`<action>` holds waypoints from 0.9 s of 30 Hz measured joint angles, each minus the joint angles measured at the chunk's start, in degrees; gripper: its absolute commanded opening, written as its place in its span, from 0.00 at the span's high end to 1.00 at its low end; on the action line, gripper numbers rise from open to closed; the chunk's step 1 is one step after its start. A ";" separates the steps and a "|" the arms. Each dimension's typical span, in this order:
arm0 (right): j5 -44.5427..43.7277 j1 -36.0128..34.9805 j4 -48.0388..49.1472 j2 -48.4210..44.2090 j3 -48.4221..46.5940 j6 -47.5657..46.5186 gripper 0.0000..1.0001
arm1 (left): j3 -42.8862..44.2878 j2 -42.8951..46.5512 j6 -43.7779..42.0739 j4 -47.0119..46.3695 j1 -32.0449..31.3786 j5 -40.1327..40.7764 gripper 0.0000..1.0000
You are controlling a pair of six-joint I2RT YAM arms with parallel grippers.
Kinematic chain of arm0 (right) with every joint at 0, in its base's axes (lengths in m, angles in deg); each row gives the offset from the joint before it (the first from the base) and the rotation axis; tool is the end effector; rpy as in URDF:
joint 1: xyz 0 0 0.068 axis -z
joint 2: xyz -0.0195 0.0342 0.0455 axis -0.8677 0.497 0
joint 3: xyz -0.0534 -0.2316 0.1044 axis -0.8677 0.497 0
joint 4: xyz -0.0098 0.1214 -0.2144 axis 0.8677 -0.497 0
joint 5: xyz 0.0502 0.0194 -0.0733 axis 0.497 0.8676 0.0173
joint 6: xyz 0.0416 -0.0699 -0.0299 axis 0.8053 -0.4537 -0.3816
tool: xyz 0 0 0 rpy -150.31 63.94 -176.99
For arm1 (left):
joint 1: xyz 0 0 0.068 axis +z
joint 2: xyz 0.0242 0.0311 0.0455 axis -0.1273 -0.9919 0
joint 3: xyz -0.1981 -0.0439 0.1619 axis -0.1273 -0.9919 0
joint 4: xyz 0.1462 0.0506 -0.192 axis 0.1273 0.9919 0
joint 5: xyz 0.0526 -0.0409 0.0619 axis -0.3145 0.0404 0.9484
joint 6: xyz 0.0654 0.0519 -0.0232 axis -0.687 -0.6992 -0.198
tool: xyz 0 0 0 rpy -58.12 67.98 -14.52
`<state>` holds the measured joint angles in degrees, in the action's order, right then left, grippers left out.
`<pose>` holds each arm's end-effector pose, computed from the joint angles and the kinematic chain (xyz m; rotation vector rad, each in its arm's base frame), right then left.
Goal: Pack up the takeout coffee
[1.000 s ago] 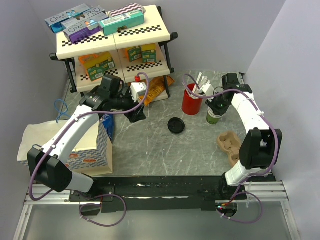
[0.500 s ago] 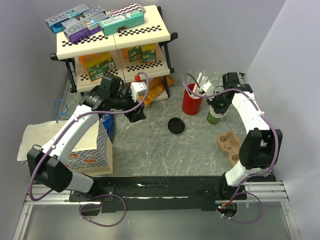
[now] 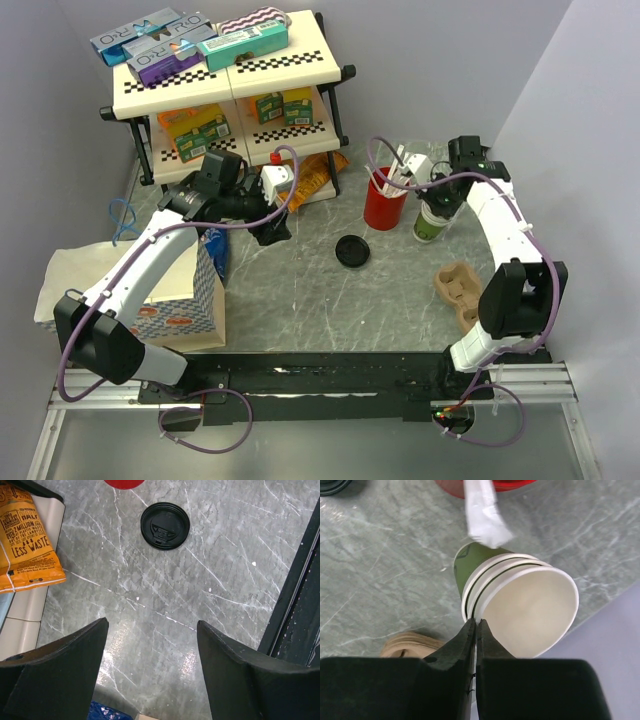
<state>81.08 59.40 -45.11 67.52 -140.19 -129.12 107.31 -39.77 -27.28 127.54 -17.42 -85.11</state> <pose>0.3348 0.0226 0.2652 -1.2591 2.2687 -0.0194 0.2641 -0.1685 0.3235 1.1743 1.9068 -0.6886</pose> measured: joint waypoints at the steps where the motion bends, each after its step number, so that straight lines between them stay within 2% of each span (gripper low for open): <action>1: -0.20 0.00 0.11 -0.04 -0.37 0.09 1.00 | 0.00 -0.02 0.00 -0.02 0.00 0.00 0.22; 10: -6.23 -2.08 3.43 -3.08 4.68 -1.57 1.00 | -0.02 -0.02 0.04 -0.11 0.00 -0.04 0.22; 20: -7.89 -0.85 1.36 -1.99 -3.74 1.33 1.00 | -0.31 -0.20 0.15 -0.59 0.00 -0.61 0.23; 27: -6.75 1.49 -5.29 4.35 -14.67 4.39 1.00 | -0.79 -0.39 0.15 -0.96 0.00 -0.96 0.23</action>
<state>74.33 60.88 -50.40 71.87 -154.86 -124.72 106.53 -40.16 -27.13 126.58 -17.42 -86.07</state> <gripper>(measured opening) 0.063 0.774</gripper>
